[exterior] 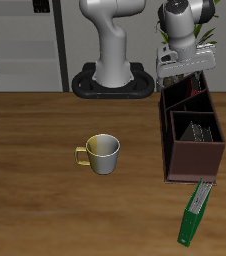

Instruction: Place the left yellow book into the left desk caddy's right compartment and place the right yellow book into the left desk caddy's right compartment and place the red book into the left desk caddy's left compartment

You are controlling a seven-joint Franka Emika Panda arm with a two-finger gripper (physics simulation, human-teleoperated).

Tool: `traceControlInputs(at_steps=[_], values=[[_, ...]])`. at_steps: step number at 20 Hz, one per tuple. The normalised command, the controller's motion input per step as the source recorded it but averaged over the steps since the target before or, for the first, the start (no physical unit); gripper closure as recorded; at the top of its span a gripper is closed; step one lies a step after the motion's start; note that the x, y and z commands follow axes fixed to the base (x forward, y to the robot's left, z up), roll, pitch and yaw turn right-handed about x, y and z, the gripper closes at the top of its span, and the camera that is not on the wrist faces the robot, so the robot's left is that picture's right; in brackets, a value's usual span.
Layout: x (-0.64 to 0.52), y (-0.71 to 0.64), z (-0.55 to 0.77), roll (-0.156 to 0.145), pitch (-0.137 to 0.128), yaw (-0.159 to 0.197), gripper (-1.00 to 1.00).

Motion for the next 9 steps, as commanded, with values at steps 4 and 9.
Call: traceControlInputs(at_steps=[4,9], values=[[-0.06,0.01,0.12,0.011,0.012,-0.001,-1.0],[-0.06,0.01,0.18,0.0,-0.031,0.011,-1.0]])
